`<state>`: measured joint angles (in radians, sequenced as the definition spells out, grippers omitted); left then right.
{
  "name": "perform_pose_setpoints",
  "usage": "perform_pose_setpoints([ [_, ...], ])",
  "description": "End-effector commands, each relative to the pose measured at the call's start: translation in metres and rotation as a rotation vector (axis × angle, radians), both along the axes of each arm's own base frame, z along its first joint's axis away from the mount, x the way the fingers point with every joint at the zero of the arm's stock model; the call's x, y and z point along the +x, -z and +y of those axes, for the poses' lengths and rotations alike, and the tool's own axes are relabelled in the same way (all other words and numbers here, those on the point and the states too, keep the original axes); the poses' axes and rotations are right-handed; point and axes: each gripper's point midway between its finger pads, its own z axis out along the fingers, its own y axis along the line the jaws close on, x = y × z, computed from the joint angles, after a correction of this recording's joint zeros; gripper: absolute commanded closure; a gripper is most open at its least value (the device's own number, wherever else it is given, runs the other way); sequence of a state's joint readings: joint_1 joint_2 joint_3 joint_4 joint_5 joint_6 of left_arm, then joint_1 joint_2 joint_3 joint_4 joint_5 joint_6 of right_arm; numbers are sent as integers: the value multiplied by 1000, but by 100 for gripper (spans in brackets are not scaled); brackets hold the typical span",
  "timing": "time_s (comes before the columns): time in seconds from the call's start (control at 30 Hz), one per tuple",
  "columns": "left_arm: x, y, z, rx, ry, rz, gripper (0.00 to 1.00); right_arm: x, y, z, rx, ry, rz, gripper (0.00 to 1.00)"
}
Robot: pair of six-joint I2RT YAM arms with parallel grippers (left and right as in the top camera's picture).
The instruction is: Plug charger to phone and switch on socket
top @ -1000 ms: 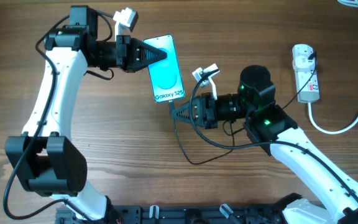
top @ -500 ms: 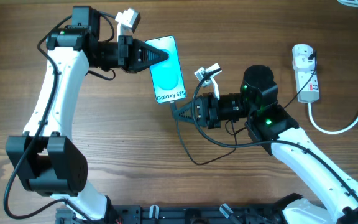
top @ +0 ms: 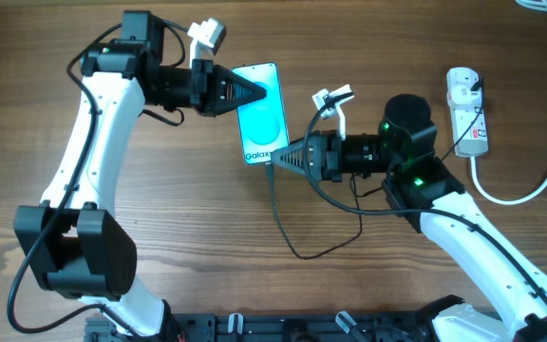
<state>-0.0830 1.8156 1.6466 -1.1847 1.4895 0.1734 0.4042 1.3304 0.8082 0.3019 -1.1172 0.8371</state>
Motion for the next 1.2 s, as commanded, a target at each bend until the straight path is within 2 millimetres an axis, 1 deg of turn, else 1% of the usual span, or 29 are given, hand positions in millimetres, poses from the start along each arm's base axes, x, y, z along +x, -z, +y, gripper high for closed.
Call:
perform_pose_setpoints([
  [0.0, 1, -1, 0, -7, 1, -22, 96, 3, -5, 0, -3, 20, -14, 53],
  [0.13, 7, 26, 4, 158, -37, -19, 96, 3, -4, 0, -7, 20, -27, 44],
  [0.17, 10, 41, 8, 243, -55, -21, 96, 3, -3, 0, -10, 21, -36, 41],
  [0.2, 13, 51, 11, 305, -68, -25, 96, 3, -3, 0, -13, 23, -43, 39],
  [0.23, 15, 63, 16, 385, -87, -15, 96, 6, 1, -1, -28, 41, -30, 37],
  [0.27, 20, 82, 26, 502, -125, 18, 96, 9, 7, -2, -47, 63, -15, 36],
  [0.3, 23, 99, 35, 607, -160, 52, 96, 12, 17, -4, -83, 92, -1, 35],
  [0.33, 25, 110, 41, 667, -178, 70, 96, 14, 26, -6, -114, 116, 24, 34],
  [0.37, 28, 125, 47, 716, -193, 99, 96, 17, 38, -10, -160, 146, 54, 34],
  [0.4, 29, 132, 47, 719, -189, 111, 96, 17, 47, -12, -191, 161, 70, 35],
  [0.5, 34, 158, 47, 727, -175, 149, 96, 16, 61, -17, -244, 181, 101, 34],
  [0.57, 40, 181, 47, 741, -180, 202, 96, 17, 69, -20, -278, 203, 128, 34],
  [0.67, 50, 217, 46, 748, -175, 261, 96, 18, 75, -23, -303, 217, 123, 34],
  [0.73, 56, 235, 45, 749, -175, 275, 96, 17, 76, -23, -308, 219, 129, 34],
  [0.83, 66, 253, 45, 749, -200, 294, 96, 17, 80, -25, -325, 230, 143, 34],
  [0.9, 70, 260, 44, 748, -204, 289, 96, 17, 81, -26, -329, 232, 147, 34],
  [0.97, 71, 265, 45, 755, -203, 294, 96, 17, 83, -26, -335, 235, 154, 34],
  [1.07, 70, 277, 53, 828, -214, 292, 95, 19, 84, -28, -344, 247, 154, 34],
  [1.17, 69, 281, 51, 837, -207, 293, 95, 18, 85, -28, -345, 247, 156, 34],
])
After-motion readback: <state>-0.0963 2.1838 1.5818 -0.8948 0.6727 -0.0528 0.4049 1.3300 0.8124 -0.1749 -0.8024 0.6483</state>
